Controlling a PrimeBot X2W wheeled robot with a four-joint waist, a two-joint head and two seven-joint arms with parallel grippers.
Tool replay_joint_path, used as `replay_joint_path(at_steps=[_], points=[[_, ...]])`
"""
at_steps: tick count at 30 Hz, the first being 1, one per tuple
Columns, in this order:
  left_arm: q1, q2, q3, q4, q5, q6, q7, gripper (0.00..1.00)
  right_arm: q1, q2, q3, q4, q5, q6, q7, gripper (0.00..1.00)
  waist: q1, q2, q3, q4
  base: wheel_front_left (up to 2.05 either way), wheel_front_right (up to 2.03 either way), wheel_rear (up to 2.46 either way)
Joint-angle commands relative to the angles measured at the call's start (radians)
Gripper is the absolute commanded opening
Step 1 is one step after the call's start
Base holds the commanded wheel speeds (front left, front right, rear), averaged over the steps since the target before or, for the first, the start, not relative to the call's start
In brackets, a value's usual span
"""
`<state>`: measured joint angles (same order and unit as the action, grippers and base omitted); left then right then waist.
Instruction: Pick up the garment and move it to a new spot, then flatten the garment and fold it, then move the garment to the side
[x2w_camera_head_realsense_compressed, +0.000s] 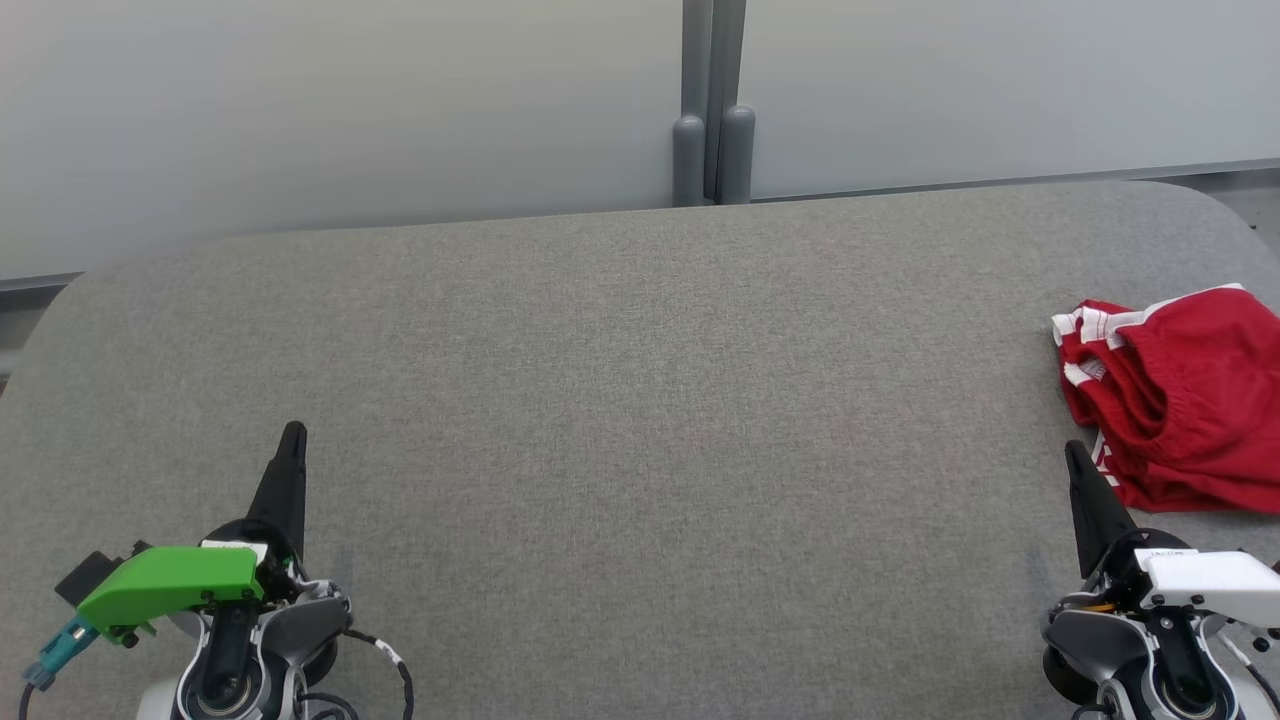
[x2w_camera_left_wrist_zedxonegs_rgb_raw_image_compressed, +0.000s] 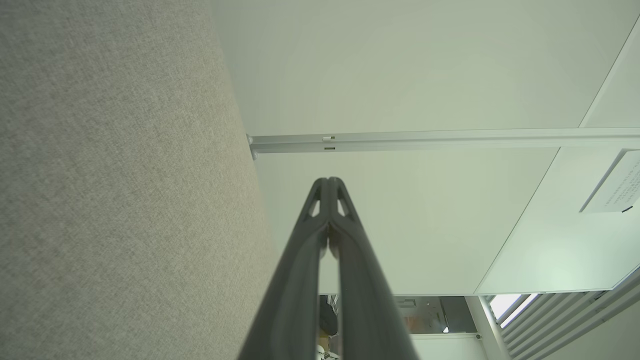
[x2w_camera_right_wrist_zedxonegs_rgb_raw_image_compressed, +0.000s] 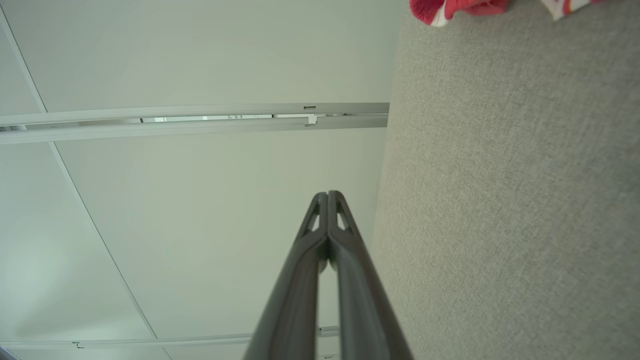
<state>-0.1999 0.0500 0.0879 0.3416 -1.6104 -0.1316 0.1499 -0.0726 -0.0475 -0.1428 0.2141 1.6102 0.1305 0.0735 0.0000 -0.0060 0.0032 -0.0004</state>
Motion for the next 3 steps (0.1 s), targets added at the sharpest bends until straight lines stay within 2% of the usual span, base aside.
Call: replay_joint_path(at_steps=[1, 3], points=[[-0.011, 0.0, 0.002, 0.001, 0.004, -0.002, 0.004, 0.0, -0.01, -0.005, -0.002, 0.001, 0.007, 0.0, 0.003, 0.0, 0.0, 0.006, 0.0, 0.0, 0.0, 0.0, 0.0], [-0.011, 0.0, 0.002, 0.001, 0.004, -0.002, 0.004, 0.0, -0.01, -0.005, -0.002, 0.001, 0.007, 0.0, 0.003, 0.0, 0.0, 0.006, 0.0, 0.0, 0.0, 0.0, 0.0]])
